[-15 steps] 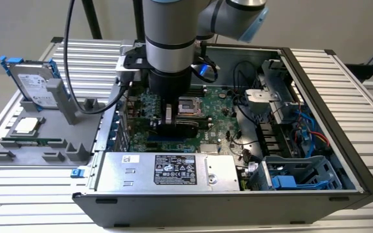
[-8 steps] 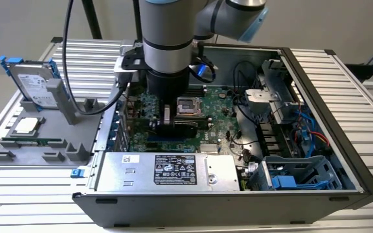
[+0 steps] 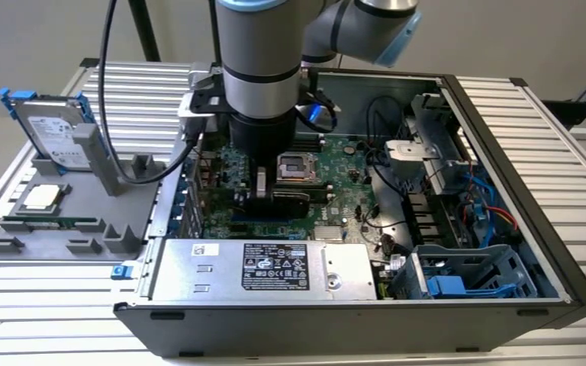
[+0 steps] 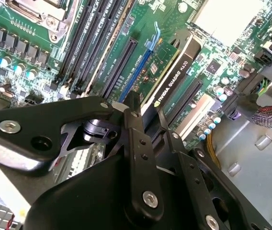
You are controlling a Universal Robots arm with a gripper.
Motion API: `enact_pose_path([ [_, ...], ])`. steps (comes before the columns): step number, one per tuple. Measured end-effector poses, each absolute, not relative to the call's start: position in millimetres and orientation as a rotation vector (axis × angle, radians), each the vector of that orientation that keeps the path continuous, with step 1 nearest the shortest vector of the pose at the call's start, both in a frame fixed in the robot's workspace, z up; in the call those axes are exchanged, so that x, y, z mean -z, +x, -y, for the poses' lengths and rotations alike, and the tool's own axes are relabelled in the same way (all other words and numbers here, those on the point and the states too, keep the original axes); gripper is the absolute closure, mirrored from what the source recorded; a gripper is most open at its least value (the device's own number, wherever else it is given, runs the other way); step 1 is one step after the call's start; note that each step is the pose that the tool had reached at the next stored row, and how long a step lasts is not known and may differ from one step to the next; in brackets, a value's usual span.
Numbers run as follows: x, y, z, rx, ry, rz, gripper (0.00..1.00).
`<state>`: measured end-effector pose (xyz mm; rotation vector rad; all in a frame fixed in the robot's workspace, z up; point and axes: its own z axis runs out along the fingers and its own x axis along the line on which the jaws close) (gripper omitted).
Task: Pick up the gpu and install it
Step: 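Insert the gpu into the slot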
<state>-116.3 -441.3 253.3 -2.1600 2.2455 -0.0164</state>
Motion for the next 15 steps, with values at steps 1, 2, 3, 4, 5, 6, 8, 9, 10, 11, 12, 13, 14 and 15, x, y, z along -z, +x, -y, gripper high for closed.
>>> enact_pose_path([
  [1,-252.8,-116.3,441.3,0.017,-2.16,-2.246,1.0],
  [2,-252.1,-116.4,441.3,0.017,-2.16,-2.246,1.0],
  [3,-250.9,-116.4,441.2,0.017,-2.159,-2.244,1.0],
  [4,-250.2,-116.5,441.2,0.017,-2.159,-2.244,1.0],
  [5,-249.9,-116.9,441.3,0.017,-2.159,-2.244,1.0],
  [6,-249.5,-117.3,441.3,0.017,-2.16,-2.245,1.0],
  [8,-249.4,-117.5,441.3,0.017,-2.16,-2.245,1.0],
  [9,-249.3,-117.5,441.3,0.017,-2.16,-2.245,1.0],
  [10,-249.3,-117.6,441.3,0.017,-2.16,-2.245,1.0],
  [11,-249.2,-117.6,441.2,0.017,-2.159,-2.245,1.0],
  [12,-249.1,-117.6,441.3,0.017,-2.16,-2.245,1.0],
  [13,-249.1,-117.6,441.3,0.017,-2.16,-2.245,1.0],
  [14,-248.9,-117.7,441.5,0.016,-2.159,-2.245,1.0],
  [15,-248.8,-117.7,441.9,0.016,-2.159,-2.245,1.0],
])
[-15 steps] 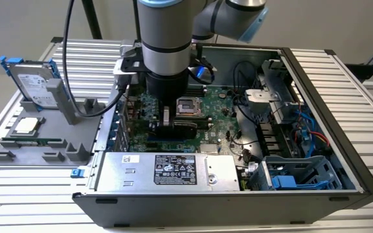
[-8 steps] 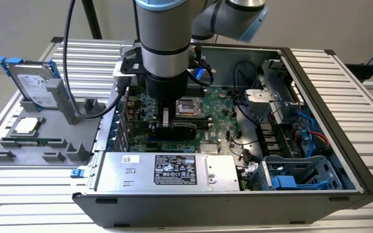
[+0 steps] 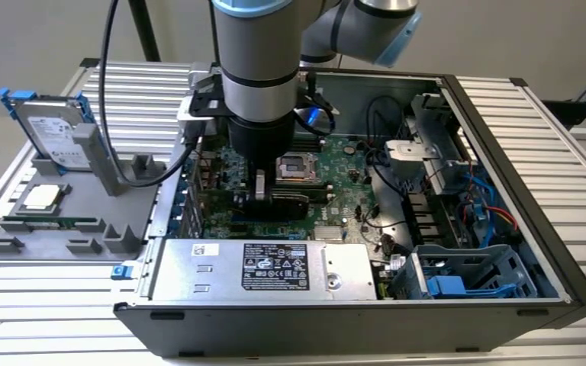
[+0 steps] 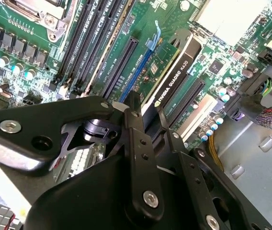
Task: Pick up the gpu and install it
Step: 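Insert the gpu into the slot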
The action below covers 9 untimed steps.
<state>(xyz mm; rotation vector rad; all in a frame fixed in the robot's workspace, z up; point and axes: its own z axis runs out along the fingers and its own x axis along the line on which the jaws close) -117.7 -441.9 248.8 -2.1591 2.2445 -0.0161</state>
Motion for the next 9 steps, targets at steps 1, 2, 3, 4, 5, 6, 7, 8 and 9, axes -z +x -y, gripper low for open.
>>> enact_pose_path([
  [1,-248.8,-117.7,442.1,0.016,-2.159,-2.245,1.0],
  [2,-248.8,-117.7,442.3,0.016,-2.159,-2.245,1.0],
  [3,-248.7,-117.6,442.3,0.016,-2.159,-2.245,1.0],
  [4,-248.4,-117.8,442.4,0.017,-2.159,-2.245,1.0],
  [5,-248.1,-118.1,442.5,0.017,-2.159,-2.245,1.0],
  [6,-247.7,-118.3,442.4,0.016,-2.16,-2.244,1.0],
  [7,-246.8,-118.6,442.4,0.016,-2.16,-2.244,1.0],
  [8,-245.7,-119.1,442.4,0.017,-2.159,-2.245,1.0],
  [9,-244.3,-119.3,442.4,0.016,-2.16,-2.245,1.0],
])
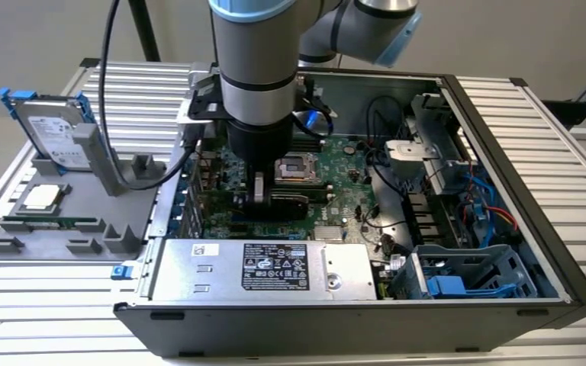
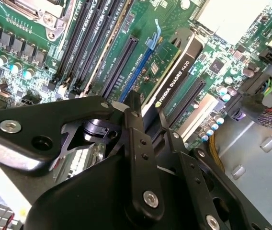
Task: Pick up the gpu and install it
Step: 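Insert the gpu into the slot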
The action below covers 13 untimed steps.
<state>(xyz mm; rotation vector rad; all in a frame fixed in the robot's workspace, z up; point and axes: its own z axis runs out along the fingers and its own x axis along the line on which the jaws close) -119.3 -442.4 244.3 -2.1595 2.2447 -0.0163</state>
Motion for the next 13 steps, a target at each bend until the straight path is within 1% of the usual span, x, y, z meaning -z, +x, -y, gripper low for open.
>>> enact_pose_path([
  [5,-236.1,-119.5,442.5,0.016,-2.16,-2.245,1.0],
  [13,-235.8,-119.3,442.4,0.017,-2.159,-2.245,1.0],
])
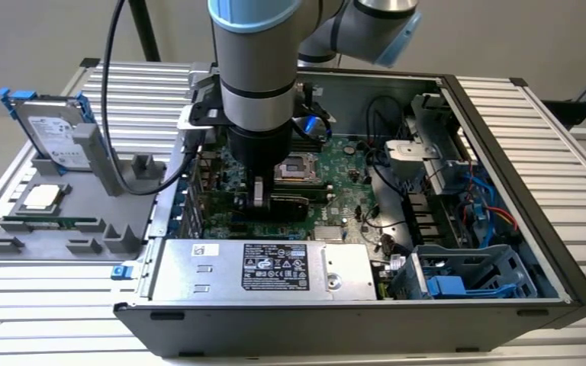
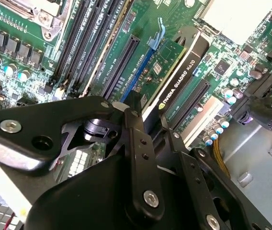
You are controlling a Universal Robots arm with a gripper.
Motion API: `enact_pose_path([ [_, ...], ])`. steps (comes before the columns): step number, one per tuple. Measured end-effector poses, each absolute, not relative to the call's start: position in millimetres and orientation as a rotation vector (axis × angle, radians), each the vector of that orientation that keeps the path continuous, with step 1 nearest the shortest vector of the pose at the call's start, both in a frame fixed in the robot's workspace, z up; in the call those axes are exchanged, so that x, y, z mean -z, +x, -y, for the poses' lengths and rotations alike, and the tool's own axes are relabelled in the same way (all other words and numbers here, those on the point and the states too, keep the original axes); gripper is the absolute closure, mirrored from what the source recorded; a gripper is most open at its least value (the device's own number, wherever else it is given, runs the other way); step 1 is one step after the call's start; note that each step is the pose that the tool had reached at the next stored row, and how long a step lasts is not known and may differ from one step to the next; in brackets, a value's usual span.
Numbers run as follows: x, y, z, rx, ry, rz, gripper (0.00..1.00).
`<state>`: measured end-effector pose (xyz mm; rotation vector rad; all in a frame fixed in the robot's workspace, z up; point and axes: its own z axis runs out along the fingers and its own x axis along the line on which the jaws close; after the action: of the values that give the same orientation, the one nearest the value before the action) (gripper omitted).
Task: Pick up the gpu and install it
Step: 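Insert the gpu into the slot, then press down on the gpu until it lock into place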
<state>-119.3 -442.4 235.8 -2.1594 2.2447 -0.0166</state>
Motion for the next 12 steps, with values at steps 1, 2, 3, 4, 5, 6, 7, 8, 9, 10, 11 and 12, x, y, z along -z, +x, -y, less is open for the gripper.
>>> enact_pose_path([
  [1,-235,-119,442,0.016,-2.159,-2.244,1.0],
  [2,-235,-119,442,0.016,-2.158,-2.244,1.0],
  [3,-235,-119,442,0.016,-2.158,-2.244,0.0],
  [4,-235,-119,442,0.016,-2.159,-2.244,0.0],
  [5,-236,-119,442,0.017,-2.159,-2.245,0.0],
  [6,-236,-119,442,0.016,-2.159,-2.245,0.0],
  [7,-236,-119,442,0.017,-2.159,-2.245,0.0],
  [8,-236,-119,442,0.016,-2.159,-2.245,0.0],
  [9,-236,-119,442,0.016,-2.16,-2.245,0.0],
  [10,-240,-119,442,0.016,-2.159,-2.245,0.0],
  [11,-245,-119,442,0.016,-2.159,-2.245,0.0],
  [12,-249,-119,442,0.016,-2.159,-2.245,0.0],
])
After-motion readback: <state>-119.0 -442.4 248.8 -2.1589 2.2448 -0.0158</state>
